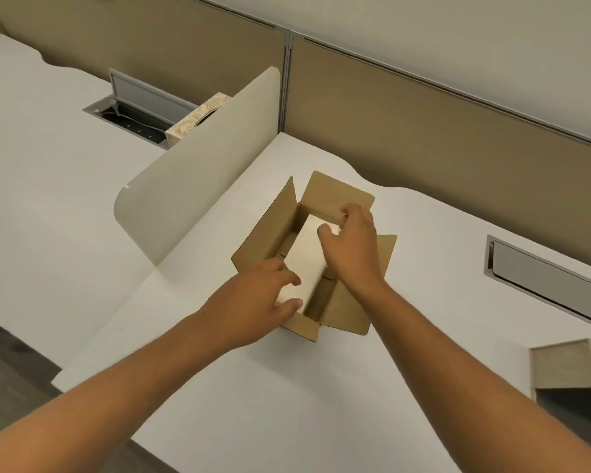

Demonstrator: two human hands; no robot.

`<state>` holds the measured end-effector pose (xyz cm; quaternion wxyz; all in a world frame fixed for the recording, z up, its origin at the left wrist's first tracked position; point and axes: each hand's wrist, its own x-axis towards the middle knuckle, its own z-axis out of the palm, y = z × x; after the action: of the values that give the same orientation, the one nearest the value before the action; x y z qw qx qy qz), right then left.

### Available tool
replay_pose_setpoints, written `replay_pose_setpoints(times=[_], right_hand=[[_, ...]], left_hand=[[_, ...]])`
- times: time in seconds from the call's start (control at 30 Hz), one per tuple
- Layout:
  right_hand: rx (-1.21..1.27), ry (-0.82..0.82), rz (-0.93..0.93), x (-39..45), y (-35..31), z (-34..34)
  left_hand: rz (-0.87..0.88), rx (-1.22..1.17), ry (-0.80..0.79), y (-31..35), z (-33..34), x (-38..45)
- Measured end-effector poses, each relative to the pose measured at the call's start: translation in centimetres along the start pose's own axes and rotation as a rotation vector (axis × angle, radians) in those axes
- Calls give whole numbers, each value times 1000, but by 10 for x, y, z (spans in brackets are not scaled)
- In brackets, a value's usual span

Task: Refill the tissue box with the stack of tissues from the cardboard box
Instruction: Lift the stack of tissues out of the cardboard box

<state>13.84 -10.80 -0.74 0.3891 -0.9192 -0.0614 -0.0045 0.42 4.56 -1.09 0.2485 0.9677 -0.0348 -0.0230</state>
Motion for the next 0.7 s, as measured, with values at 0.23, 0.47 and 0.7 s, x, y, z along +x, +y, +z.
replay_pose_setpoints(times=[0.23,0.47,0.7], right_hand=[[353,-234,792,3,-10,49],[437,-238,938,16,-4,72],[448,-221,908,16,0,78]], left_hand=[[115,207,-226,-17,10,3],[214,141,-156,-39,18,-15],[350,191,-131,-54,27,-21]])
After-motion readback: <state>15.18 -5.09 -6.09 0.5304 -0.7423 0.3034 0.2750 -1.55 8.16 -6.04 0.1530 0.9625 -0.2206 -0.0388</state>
